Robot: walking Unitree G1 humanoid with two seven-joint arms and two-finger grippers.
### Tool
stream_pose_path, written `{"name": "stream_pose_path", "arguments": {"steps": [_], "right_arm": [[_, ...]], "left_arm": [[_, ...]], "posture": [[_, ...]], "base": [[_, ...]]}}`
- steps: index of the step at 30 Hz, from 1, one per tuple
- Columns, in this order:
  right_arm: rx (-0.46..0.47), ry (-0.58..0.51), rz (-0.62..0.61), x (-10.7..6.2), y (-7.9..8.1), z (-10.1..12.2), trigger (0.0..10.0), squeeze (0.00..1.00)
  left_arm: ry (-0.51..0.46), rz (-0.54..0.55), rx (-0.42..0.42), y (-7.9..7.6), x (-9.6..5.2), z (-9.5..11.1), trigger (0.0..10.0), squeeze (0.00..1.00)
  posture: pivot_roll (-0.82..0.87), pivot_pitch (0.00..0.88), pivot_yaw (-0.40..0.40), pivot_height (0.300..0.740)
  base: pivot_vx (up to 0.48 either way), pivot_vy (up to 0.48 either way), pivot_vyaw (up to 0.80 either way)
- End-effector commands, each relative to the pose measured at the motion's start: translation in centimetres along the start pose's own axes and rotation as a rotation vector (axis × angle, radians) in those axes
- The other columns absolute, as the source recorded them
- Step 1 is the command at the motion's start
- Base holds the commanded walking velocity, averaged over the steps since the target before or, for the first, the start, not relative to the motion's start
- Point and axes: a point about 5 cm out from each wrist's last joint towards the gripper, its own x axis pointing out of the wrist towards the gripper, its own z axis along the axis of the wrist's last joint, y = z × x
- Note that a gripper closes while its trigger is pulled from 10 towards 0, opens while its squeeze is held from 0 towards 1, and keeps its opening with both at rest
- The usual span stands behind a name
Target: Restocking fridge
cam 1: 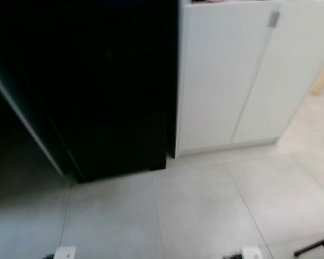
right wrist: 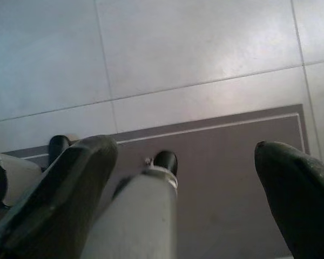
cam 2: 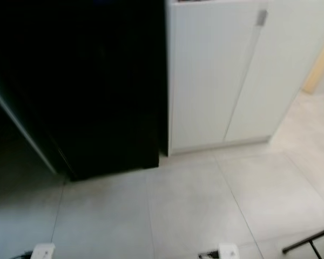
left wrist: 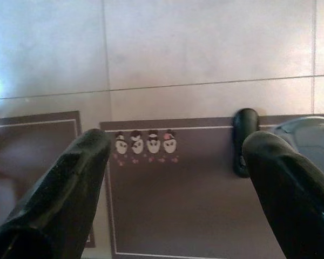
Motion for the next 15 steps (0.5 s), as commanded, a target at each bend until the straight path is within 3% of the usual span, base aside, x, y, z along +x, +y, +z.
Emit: {"name": "stream_pose_path", "arguments": {"steps": [1, 15], "right_arm": [[0.012, 0.014, -0.032, -0.22, -1.19, -0.51, 10.0, 0.0], [0.018, 0.012, -0.026, -0.19, -1.03, -0.45, 10.0, 0.0]], "left_arm": [[-0.007, -0.028, -0.001, -0.84, 0.11, 0.2, 10.0, 0.0], [-0.008, -0.029, -0.006, -0.76, 0.12, 0.29, 10.0, 0.0]], "posture": [[-0.03, 0.002, 0.016, 0.74], [-0.02, 0.009, 0.025, 0.74]], "base": [[0.0, 0.0, 0.0], [0.0, 0.0, 0.0]]}}
